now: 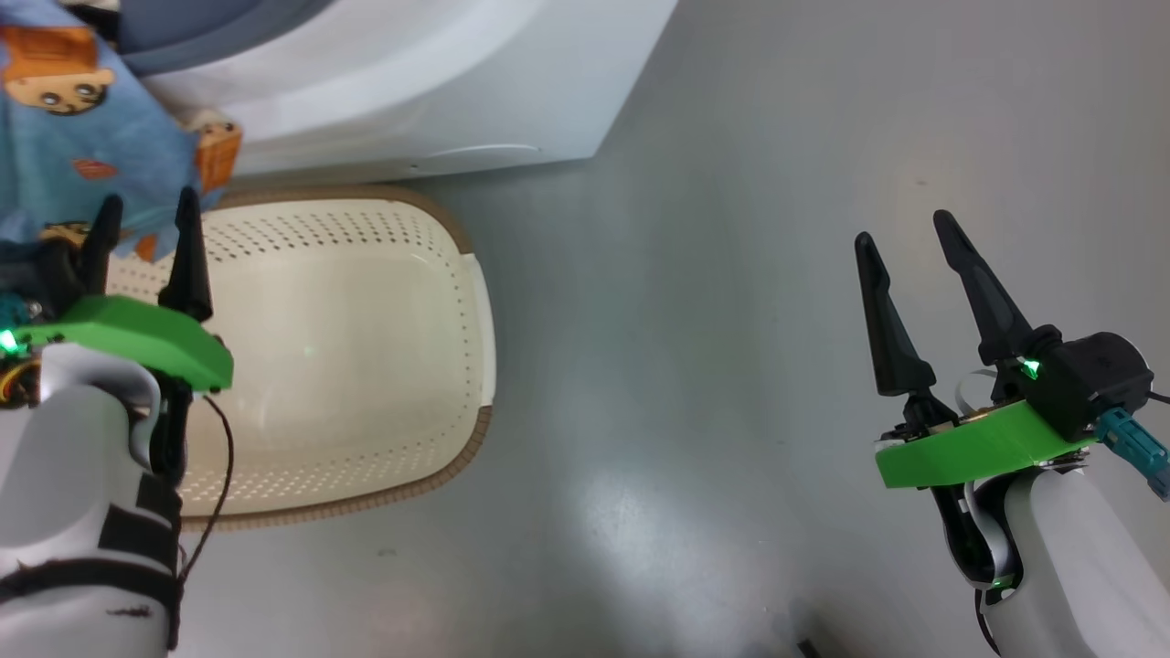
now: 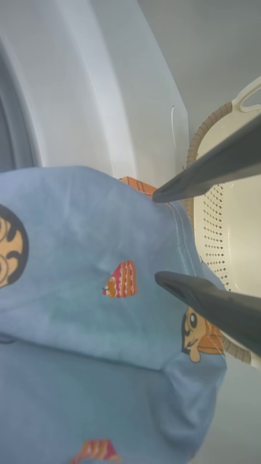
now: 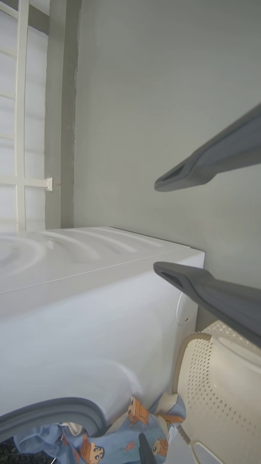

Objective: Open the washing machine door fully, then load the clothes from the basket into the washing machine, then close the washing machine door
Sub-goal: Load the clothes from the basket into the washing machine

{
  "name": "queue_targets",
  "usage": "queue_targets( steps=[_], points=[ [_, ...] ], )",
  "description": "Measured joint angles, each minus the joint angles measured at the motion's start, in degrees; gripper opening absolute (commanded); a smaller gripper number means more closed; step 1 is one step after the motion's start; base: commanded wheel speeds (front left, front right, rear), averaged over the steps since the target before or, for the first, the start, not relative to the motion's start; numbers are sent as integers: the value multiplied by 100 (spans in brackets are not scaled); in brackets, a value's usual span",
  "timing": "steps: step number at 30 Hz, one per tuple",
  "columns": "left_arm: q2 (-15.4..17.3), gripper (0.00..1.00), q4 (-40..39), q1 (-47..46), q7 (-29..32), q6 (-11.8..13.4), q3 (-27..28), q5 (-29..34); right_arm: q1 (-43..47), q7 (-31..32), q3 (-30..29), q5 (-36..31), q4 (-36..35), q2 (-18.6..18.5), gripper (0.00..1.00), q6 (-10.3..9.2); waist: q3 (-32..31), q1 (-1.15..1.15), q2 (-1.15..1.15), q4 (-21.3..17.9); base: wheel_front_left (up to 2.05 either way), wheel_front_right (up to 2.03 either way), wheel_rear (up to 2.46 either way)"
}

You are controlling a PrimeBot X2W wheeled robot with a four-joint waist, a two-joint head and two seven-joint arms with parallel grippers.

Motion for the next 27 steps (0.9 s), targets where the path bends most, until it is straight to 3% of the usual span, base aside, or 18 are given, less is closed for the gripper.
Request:
queue_targets(
  steps=[19,20,21,22,23,27],
  points=[
    [108,100,398,-778,0,213,428,-14,-127,0,62,0,-30,104,100,0,278,0,0,-311,0,0,0],
    [125,83,398,-799,0,213,449,-14,-127,0,62,1,-30,105,100,0,276,0,0,-320,0,0,0],
    [140,55,397,-814,0,213,468,-12,-127,0,62,1,-32,107,100,0,275,0,0,-327,0,0,0],
    [144,8,393,-815,0,222,489,-4,-127,0,60,1,-32,107,100,0,271,0,0,-330,0,0,0],
    [144,0,393,-815,0,222,506,-4,-127,0,60,0,-32,108,100,0,268,0,0,-332,0,0,0],
    [133,0,352,-810,0,219,576,7,-127,0,43,1,-34,113,100,0,254,0,0,-314,0,0,0]
  ],
)
